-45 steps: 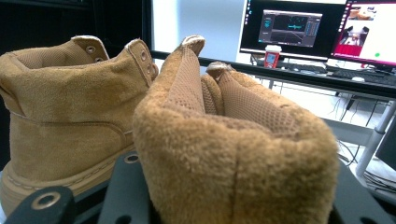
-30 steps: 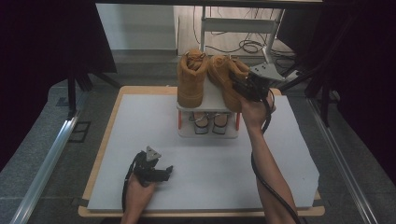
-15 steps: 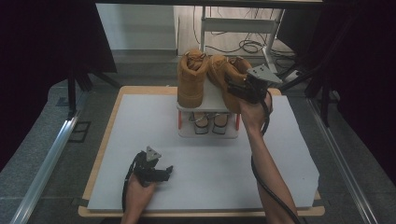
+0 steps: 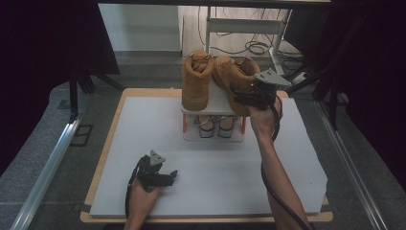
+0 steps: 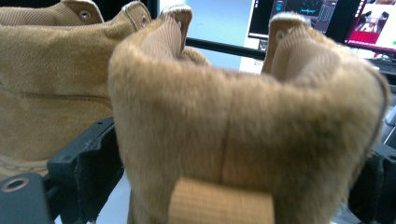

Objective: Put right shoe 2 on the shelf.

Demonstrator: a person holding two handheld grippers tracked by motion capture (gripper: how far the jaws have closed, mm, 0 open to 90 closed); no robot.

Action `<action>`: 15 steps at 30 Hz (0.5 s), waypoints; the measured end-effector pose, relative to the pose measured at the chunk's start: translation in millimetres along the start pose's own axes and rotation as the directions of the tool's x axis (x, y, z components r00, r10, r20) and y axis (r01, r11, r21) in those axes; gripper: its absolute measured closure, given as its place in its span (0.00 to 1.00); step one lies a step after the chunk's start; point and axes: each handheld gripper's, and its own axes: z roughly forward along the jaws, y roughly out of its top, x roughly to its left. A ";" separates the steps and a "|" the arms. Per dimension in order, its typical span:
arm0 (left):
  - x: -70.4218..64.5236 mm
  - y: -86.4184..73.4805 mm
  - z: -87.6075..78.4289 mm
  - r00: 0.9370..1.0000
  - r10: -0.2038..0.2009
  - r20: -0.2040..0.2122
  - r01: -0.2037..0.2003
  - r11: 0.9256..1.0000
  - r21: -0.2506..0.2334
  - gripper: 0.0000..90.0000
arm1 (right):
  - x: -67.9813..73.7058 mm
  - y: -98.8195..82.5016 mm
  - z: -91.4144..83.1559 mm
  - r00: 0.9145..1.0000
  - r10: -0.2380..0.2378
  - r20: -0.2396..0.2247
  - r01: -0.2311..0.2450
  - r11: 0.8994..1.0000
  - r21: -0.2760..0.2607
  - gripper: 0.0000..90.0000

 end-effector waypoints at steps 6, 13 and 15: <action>0.2 0.0 -0.1 1.000 0.002 0.000 -0.002 1.000 0.002 0.14 | -0.3 -6.7 -8.2 1.000 0.005 -0.001 -0.005 1.000 0.009 0.07; 0.2 0.0 -0.1 1.000 0.003 0.000 -0.003 1.000 0.003 0.14 | 0.0 -19.8 -17.3 1.000 0.030 -0.005 -0.030 0.998 0.051 0.10; 0.2 0.0 -0.1 1.000 0.002 0.000 -0.002 1.000 0.002 0.14 | -0.9 -22.1 -19.8 0.999 0.037 -0.017 -0.036 0.998 0.058 0.11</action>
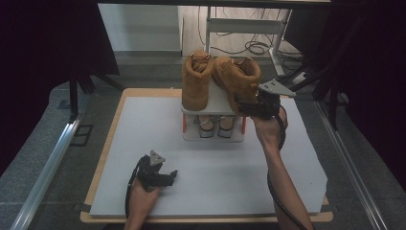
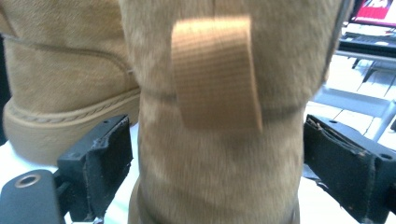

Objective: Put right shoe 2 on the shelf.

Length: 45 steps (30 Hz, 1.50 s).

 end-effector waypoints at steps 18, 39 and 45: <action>-0.1 0.1 -0.1 1.000 -0.002 0.000 0.002 1.000 0.001 0.14 | -3.7 -13.8 -25.8 1.000 0.015 -0.024 -0.015 0.999 0.030 0.31; -0.2 0.1 -0.1 1.000 -0.002 0.000 0.002 1.000 0.001 0.14 | -14.6 -29.7 -55.9 0.995 0.014 -0.099 -0.007 0.997 0.080 0.80; -0.4 0.1 0.2 1.000 -0.005 -0.001 0.005 1.000 -0.002 0.14 | -17.2 -37.7 -60.7 0.996 -0.018 -0.083 0.026 0.995 0.098 0.96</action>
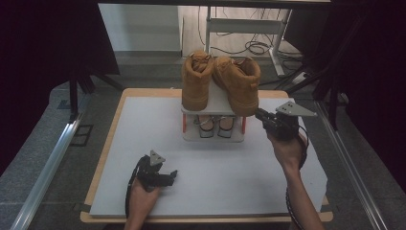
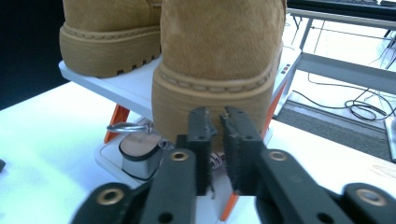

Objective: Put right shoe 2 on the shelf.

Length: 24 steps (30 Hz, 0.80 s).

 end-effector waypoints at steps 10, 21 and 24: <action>-0.1 0.0 0.0 1.000 0.001 -0.001 -0.001 1.000 0.000 0.14 | -4.7 -11.2 7.2 1.000 0.007 0.003 -0.007 1.000 0.024 1.00; 0.0 0.0 0.0 1.000 0.001 -0.001 -0.001 1.000 0.000 0.14 | -2.9 -13.2 10.6 1.000 0.015 -0.004 -0.015 1.000 0.010 1.00; 0.0 0.0 0.1 1.000 0.000 -0.001 0.000 1.000 0.000 0.14 | -1.5 -12.5 12.9 1.000 0.008 -0.016 -0.008 1.000 0.010 1.00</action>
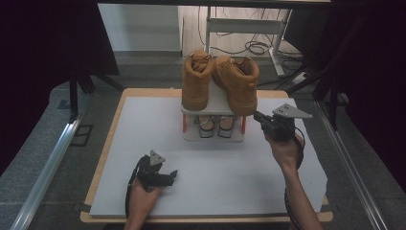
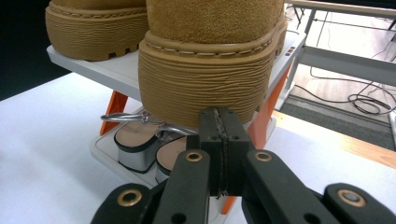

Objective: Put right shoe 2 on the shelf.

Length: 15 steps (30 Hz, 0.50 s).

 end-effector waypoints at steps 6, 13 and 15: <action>0.0 0.0 0.0 1.000 0.001 0.000 -0.001 1.000 0.000 0.14 | 8.1 2.3 8.2 0.999 -0.041 0.001 0.041 0.999 0.002 1.00; 0.1 0.0 -0.2 1.000 0.002 0.000 -0.002 1.000 0.001 0.14 | 14.2 5.7 18.6 0.999 -0.033 -0.004 0.033 0.999 0.009 1.00; 0.2 0.0 -0.2 1.000 0.004 0.001 -0.004 1.000 0.003 0.14 | 15.5 6.5 21.8 1.000 -0.030 -0.008 0.030 1.000 0.010 1.00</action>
